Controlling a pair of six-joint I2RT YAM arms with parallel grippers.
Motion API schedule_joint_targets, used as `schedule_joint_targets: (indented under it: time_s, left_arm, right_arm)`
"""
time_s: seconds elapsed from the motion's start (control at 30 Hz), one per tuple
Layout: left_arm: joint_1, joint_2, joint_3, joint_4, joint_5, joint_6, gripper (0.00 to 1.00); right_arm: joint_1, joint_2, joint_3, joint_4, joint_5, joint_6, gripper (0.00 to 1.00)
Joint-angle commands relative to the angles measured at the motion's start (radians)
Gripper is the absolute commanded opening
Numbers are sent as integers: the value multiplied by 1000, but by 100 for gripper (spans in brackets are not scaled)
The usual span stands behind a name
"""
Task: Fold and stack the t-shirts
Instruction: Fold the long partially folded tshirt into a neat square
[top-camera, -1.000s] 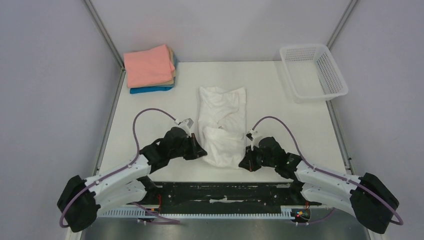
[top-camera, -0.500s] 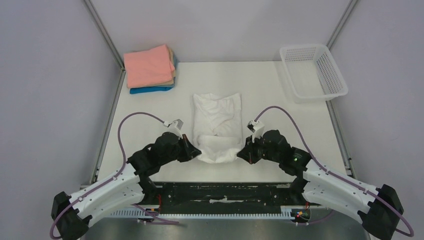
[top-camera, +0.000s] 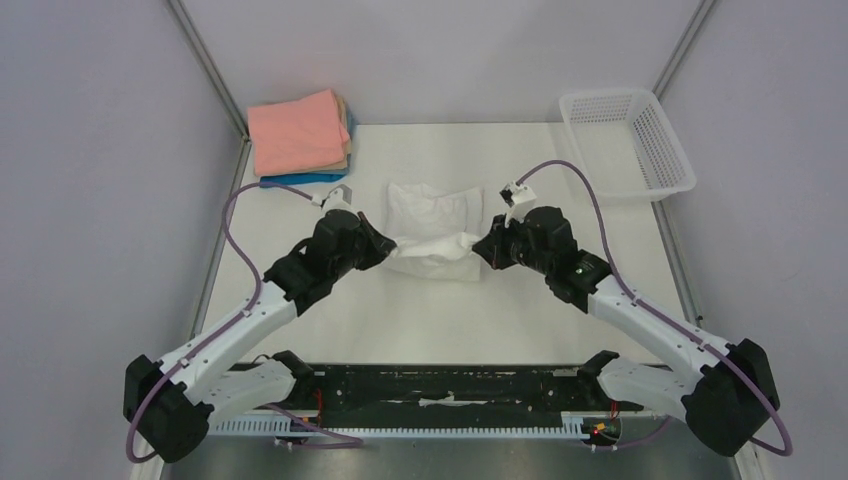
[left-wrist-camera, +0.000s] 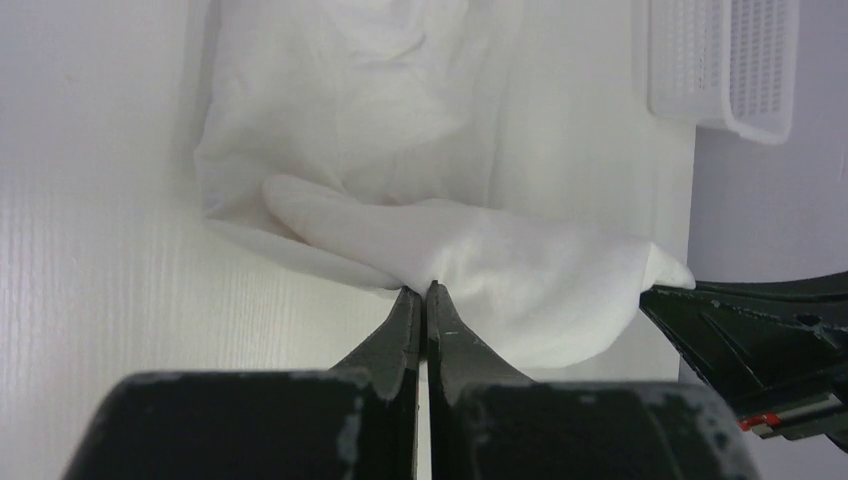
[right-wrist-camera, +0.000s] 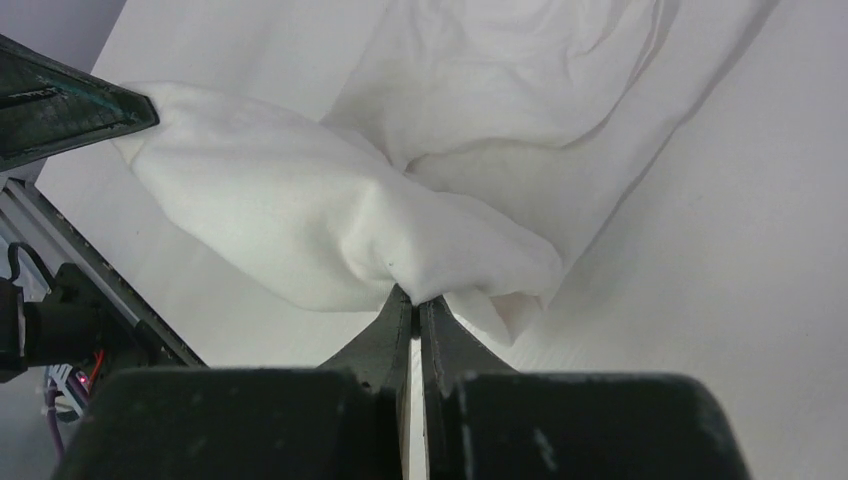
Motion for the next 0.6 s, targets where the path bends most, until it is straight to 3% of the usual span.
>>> schedule_joint_targets:
  time_s: [0.0,0.57]
  left_arm:
    - [70,85,112,59,-30,67,2]
    - [268,528,395,137,143,140,2]
  right_arm:
    - [-58,71,124,67,-65,-49,0]
    - [-256,439,315,197,-221,-65,0]
